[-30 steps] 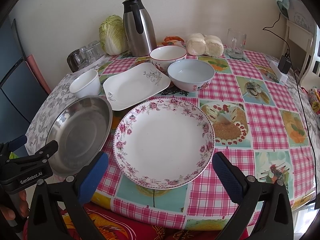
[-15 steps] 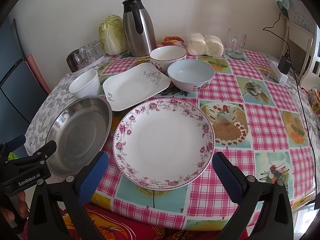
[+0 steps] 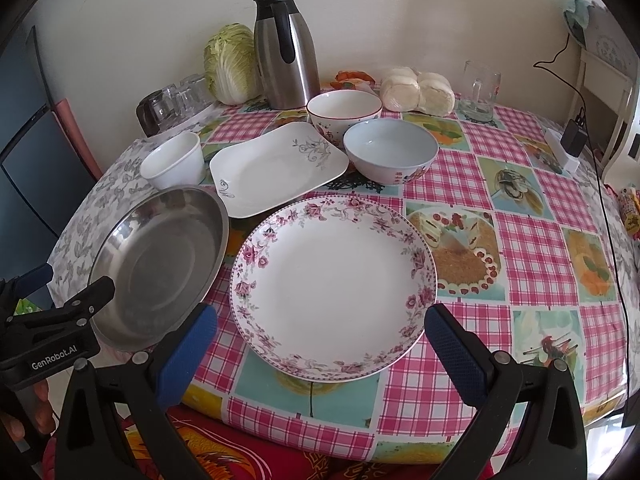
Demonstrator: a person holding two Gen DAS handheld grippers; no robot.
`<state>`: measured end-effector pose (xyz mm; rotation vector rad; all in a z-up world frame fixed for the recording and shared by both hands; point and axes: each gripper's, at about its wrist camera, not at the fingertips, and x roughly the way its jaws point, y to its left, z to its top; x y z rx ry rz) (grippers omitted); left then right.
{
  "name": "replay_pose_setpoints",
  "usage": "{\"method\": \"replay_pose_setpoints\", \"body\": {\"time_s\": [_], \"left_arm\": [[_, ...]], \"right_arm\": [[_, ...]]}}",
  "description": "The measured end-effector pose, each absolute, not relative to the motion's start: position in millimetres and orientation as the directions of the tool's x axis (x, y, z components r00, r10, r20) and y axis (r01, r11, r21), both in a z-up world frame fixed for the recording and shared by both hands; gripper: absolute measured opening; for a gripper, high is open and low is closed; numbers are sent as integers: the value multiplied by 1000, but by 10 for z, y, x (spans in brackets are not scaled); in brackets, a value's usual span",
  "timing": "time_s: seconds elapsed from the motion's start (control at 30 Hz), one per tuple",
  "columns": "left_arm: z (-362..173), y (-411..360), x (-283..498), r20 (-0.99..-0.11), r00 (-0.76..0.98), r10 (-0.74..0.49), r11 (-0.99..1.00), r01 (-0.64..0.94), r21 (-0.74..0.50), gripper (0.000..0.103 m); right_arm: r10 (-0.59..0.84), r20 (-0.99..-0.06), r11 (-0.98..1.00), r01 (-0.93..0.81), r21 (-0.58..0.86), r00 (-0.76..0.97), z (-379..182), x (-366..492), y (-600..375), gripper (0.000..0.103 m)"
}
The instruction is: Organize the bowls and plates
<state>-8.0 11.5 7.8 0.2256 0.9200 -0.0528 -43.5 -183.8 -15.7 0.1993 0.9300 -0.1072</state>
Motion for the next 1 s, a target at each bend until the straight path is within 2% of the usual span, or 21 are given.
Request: {"method": "replay_pose_setpoints", "body": {"time_s": [0.3, 0.5, 0.6, 0.73, 1.0], "left_arm": [[88, 223, 56, -800, 599, -22, 984, 153, 88, 103], [19, 572, 358, -802, 595, -46, 993, 117, 31, 103], [-32, 822, 465, -781, 624, -17, 998, 54, 21, 103], [-164, 1088, 544, -758, 651, -51, 998, 13, -56, 103], [-453, 1294, 708, -792, 600, -115, 990, 8, -137, 103]], "right_arm": [[-23, -799, 983, 158, 90, 601, -119, -264, -1776, 103], [-37, -779, 986, 152, 75, 625, -121, 107, -1748, 103], [29, -780, 982, 129, 140, 625, -177, 249, -1713, 103], [43, -783, 989, 83, 120, 620, -263, 425, -1522, 103], [101, -783, 994, -35, 101, 614, -391, 651, -1159, 103]]}}
